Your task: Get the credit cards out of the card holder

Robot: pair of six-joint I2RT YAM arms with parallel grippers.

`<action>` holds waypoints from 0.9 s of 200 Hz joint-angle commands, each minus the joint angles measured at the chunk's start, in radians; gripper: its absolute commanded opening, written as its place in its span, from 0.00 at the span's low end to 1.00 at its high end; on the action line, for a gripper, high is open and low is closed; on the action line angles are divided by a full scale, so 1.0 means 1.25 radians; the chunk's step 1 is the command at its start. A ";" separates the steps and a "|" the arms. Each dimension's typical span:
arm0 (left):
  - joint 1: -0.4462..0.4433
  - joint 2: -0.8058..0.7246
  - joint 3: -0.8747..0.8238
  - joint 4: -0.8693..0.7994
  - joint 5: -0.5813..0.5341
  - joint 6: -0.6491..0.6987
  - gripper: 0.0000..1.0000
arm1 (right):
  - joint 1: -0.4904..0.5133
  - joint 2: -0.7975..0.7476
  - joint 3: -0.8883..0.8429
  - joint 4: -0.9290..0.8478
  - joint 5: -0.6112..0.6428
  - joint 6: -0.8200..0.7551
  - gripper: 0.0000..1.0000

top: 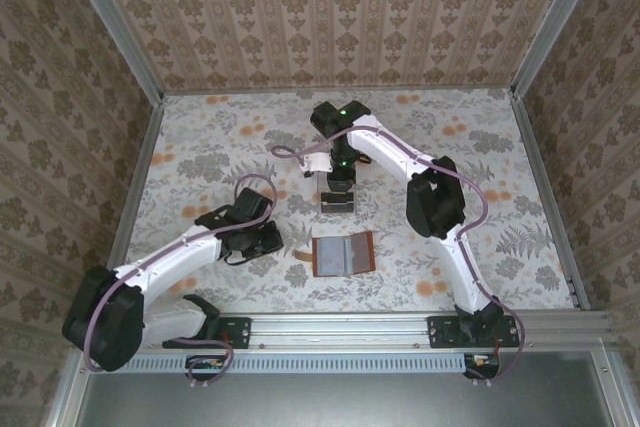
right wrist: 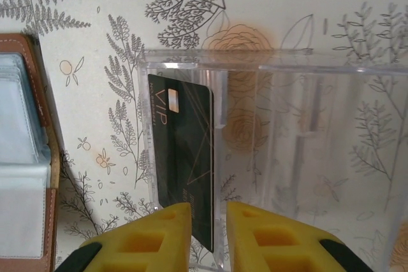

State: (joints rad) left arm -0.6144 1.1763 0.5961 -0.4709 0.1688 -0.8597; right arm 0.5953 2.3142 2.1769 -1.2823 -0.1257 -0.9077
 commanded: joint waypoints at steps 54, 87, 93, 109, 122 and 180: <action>-0.046 0.079 0.108 0.009 0.028 0.039 0.14 | -0.001 -0.245 -0.278 0.264 -0.014 0.266 0.24; -0.079 0.124 0.144 0.021 0.031 0.040 0.14 | -0.001 -0.347 -0.422 0.399 0.002 0.429 0.27; -0.085 0.134 0.151 0.021 0.031 0.041 0.14 | -0.001 -0.362 -0.445 0.421 0.009 0.463 0.28; -0.100 0.162 0.169 0.023 0.032 0.043 0.14 | -0.001 -0.400 -0.498 0.461 0.019 0.534 0.28; -0.113 0.182 0.184 0.028 0.034 0.044 0.14 | -0.001 -0.429 -0.534 0.485 0.024 0.591 0.29; -0.141 0.265 0.219 0.054 0.047 0.042 0.14 | 0.005 -0.545 -0.680 0.592 -0.026 0.835 0.27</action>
State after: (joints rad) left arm -0.7853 1.4799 0.8433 -0.4179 0.2108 -0.8284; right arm 0.5953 1.7039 1.3842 -0.6308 -0.1158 -0.0551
